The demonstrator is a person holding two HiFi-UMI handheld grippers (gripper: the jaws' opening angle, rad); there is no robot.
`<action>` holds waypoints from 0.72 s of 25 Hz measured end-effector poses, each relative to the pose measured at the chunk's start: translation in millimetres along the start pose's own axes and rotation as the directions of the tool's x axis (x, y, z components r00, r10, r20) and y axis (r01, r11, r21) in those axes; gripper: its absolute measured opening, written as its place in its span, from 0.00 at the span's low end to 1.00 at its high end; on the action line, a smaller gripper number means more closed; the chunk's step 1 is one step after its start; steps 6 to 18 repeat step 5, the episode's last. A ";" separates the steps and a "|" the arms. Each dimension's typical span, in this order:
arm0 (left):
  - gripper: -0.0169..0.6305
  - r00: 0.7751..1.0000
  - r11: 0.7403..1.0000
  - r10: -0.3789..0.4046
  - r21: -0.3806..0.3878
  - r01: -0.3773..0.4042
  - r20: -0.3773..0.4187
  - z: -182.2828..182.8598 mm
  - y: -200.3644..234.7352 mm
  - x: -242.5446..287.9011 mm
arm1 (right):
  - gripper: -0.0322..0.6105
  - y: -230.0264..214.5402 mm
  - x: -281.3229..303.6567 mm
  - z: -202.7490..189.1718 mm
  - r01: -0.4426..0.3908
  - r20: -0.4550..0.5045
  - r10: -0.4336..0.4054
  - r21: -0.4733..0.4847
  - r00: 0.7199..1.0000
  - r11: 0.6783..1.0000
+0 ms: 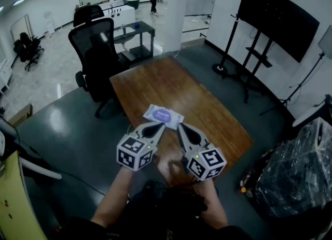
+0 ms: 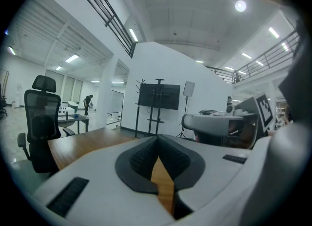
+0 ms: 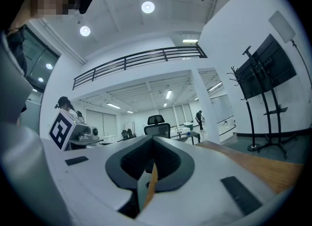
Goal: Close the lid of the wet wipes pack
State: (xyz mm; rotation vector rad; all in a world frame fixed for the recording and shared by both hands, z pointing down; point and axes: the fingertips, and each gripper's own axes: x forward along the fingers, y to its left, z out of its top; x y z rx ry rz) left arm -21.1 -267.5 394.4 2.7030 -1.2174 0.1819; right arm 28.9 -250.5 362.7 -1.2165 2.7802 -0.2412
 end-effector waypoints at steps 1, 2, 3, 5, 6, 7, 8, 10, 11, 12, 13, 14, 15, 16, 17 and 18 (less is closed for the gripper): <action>0.03 1.000 1.000 -0.001 0.000 0.001 0.001 0.9 0.1 -0.1 | 0.06 0.1 0.4 0.5 0.001 -0.001 -0.001 0.000 1.000 1.000; 0.03 1.000 1.000 -0.002 0.000 0.002 0.001 1.4 0.0 0.0 | 0.06 -0.1 0.6 0.6 0.002 -0.002 -0.002 -0.001 1.000 1.000; 0.03 1.000 1.000 -0.002 0.000 0.002 0.000 1.5 -0.2 0.3 | 0.06 -0.5 0.6 0.3 0.003 -0.003 -0.003 -0.001 1.000 1.000; 0.03 1.000 1.000 -0.004 0.000 0.004 -0.001 1.3 -0.5 0.9 | 0.06 -1.4 0.2 -0.9 0.005 -0.006 -0.005 0.000 1.000 1.000; 0.03 1.000 1.000 -0.004 0.000 0.004 -0.001 1.3 -0.5 0.9 | 0.06 -1.4 0.2 -0.9 0.005 -0.006 -0.005 0.000 1.000 1.000; 0.03 1.000 1.000 -0.004 0.000 0.004 -0.001 1.3 -0.5 0.9 | 0.06 -1.4 0.2 -0.9 0.005 -0.006 -0.005 0.000 1.000 1.000; 0.03 1.000 1.000 -0.004 0.000 0.004 -0.001 1.3 -0.5 0.9 | 0.06 -1.4 0.2 -0.9 0.005 -0.006 -0.005 0.000 1.000 1.000; 0.03 1.000 1.000 -0.004 0.000 0.004 -0.001 1.3 -0.5 0.9 | 0.06 -1.4 0.2 -0.9 0.005 -0.006 -0.005 0.000 1.000 1.000; 0.03 1.000 1.000 -0.004 0.000 0.004 -0.001 1.3 -0.5 0.9 | 0.06 -1.4 0.2 -0.9 0.005 -0.006 -0.005 0.000 1.000 1.000; 0.03 1.000 1.000 -0.004 0.000 0.004 -0.001 1.3 -0.5 0.9 | 0.06 -1.4 0.2 -0.9 0.005 -0.006 -0.005 0.000 1.000 1.000; 0.03 1.000 1.000 -0.004 0.000 0.004 -0.001 1.3 -0.5 0.9 | 0.06 -1.4 0.2 -0.9 0.005 -0.006 -0.005 0.000 1.000 1.000; 0.03 1.000 1.000 -0.004 0.000 0.004 -0.001 1.3 -0.5 0.9 | 0.06 -1.4 0.2 -0.9 0.005 -0.006 -0.005 0.000 1.000 1.000; 0.03 1.000 1.000 -0.004 0.000 0.004 -0.001 1.3 -0.5 0.9 | 0.06 -1.4 0.2 -0.9 0.005 -0.006 -0.005 0.000 1.000 1.000; 0.03 1.000 1.000 -0.004 0.000 0.004 -0.001 1.3 -0.5 0.9 | 0.06 -1.4 0.2 -0.9 0.005 -0.006 -0.005 0.000 1.000 1.000; 0.03 1.000 1.000 -0.004 0.000 0.004 -0.001 1.3 -0.5 0.9 | 0.06 -1.4 0.2 -0.9 0.005 -0.006 -0.005 0.000 1.000 1.000; 0.03 1.000 1.000 -0.004 0.000 0.004 -0.001 1.3 -0.5 0.9 | 0.06 -1.4 0.2 -0.9 0.005 -0.006 -0.005 0.000 1.000 1.000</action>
